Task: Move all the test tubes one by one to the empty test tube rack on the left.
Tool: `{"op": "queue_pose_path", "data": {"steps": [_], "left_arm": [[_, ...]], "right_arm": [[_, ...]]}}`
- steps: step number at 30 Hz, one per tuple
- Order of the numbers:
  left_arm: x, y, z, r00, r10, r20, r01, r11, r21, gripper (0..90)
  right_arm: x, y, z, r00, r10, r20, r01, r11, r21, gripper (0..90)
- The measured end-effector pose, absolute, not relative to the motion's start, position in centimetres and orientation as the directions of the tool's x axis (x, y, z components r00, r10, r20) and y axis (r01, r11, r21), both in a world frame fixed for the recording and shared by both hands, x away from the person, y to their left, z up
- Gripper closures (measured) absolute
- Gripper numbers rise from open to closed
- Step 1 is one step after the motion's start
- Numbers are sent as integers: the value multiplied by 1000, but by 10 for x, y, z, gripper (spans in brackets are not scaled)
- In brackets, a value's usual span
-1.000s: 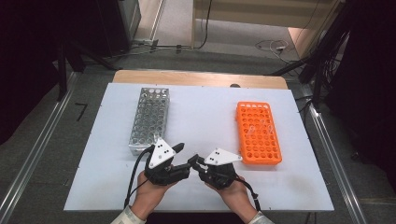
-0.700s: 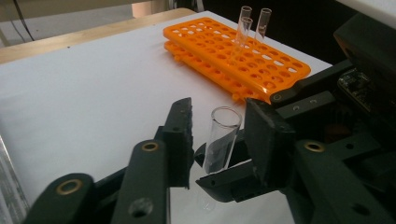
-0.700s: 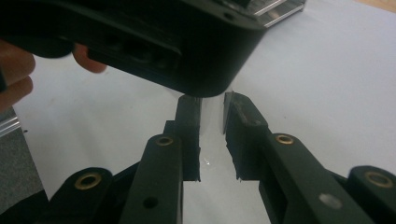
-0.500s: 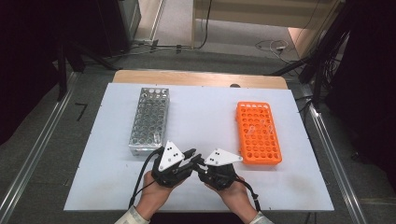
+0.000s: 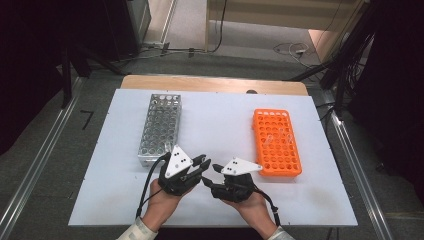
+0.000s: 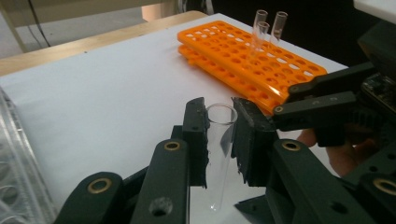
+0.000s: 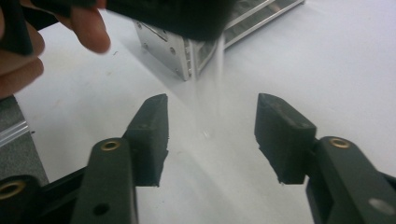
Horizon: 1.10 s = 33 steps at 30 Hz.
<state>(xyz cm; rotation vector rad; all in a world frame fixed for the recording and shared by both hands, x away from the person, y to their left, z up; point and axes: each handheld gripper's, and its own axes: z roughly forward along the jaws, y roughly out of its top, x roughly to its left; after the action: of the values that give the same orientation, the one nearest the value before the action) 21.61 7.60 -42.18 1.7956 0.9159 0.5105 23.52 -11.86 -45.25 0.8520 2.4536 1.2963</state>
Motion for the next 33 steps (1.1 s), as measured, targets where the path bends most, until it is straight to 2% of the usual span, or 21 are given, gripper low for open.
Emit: {"op": "queue_pose_path", "data": {"steps": [3,12,15,33], "left_arm": [[221,83,-418,604,793,-83,360,-178,916,749],[233,100,-405,557,825,-93,352,-134,926,750],[237,106,-400,544,834,-93,347,-123,930,750],[260,135,-393,456,882,-116,356,-62,932,749]], "right_arm": [[238,-122,-452,-795,603,64,392,431,813,370],[242,-129,-452,-776,627,71,411,416,811,335],[243,-131,-453,-763,642,71,421,411,809,291],[246,-142,-454,-741,668,76,441,398,804,284]]}}
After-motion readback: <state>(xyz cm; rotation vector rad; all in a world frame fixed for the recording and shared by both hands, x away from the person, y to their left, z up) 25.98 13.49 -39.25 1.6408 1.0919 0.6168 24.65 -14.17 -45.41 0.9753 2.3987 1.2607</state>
